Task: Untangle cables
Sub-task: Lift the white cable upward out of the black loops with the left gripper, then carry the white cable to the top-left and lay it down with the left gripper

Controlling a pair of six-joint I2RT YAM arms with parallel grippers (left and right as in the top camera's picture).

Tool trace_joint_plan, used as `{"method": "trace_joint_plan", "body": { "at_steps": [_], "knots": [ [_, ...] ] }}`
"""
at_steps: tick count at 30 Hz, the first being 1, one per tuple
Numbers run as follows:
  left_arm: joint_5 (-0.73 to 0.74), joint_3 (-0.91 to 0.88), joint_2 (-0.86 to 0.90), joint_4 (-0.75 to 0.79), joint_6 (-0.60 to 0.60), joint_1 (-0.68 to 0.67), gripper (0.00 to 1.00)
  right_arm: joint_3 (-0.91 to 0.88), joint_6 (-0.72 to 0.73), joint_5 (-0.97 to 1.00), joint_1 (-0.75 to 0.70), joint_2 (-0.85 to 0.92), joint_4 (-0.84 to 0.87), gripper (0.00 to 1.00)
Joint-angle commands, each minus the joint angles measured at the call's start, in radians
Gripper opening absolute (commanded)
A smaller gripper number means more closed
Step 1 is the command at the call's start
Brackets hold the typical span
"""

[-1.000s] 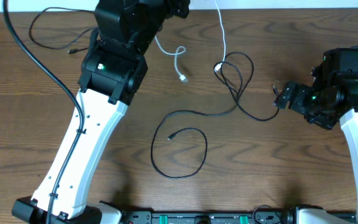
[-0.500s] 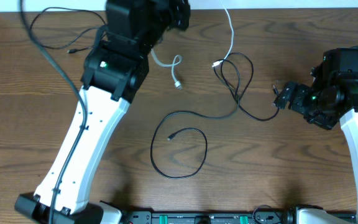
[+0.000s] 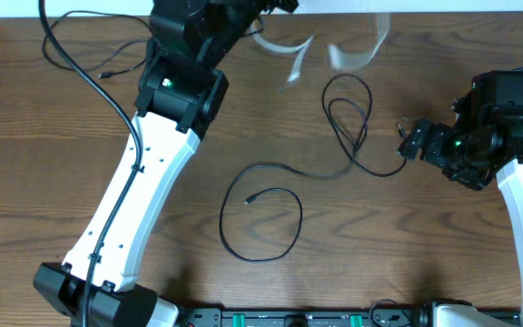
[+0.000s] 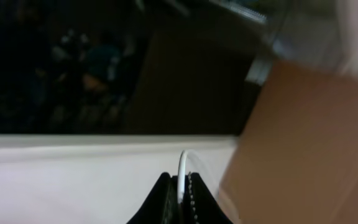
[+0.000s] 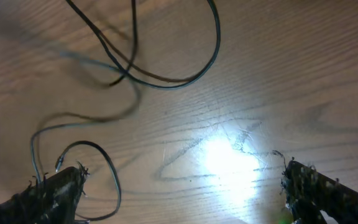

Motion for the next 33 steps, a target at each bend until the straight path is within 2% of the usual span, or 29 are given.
{"method": "trace_joint_plan", "body": {
  "at_steps": [1,4,6,8,11,13,18,25,28,33],
  "knots": [
    [0.023,0.013,-0.018,0.025,-0.114,0.008,0.07,0.006,-0.015,-0.008,-0.002,0.001,-0.001,0.99],
    [0.023,0.013,-0.016,-0.01,-0.077,0.01,0.07,0.006,-0.026,-0.008,-0.002,0.001,-0.001,0.99],
    [0.014,0.013,-0.016,-0.072,0.031,0.013,0.07,0.006,-0.026,-0.008,-0.002,0.001,0.0,0.99],
    [-0.066,0.013,-0.016,-0.161,0.121,0.014,0.07,0.006,-0.026,-0.008,-0.002,0.001,0.0,0.99],
    [-0.281,0.013,-0.016,-0.298,0.19,0.015,0.07,0.006,-0.026,-0.008,-0.002,0.001,0.003,0.99],
    [-0.371,0.013,-0.016,-0.352,0.235,0.023,0.08,0.006,-0.026,-0.008,-0.002,0.001,0.005,0.99],
    [-0.427,0.013,-0.016,-0.444,0.365,0.068,0.07,0.006,-0.026,-0.008,-0.002,0.001,0.018,0.99],
    [-0.426,0.013,-0.016,-0.535,0.348,0.18,0.07,0.006,-0.026,-0.008,-0.002,0.001,0.024,0.99],
    [-0.41,0.013,-0.016,-0.551,0.206,0.249,0.07,0.006,-0.025,-0.008,-0.002,0.001,0.029,0.99],
    [-0.228,0.013,-0.006,-0.545,0.042,0.406,0.07,0.006,-0.025,-0.008,-0.002,0.001,0.042,0.99]
  ]
}}
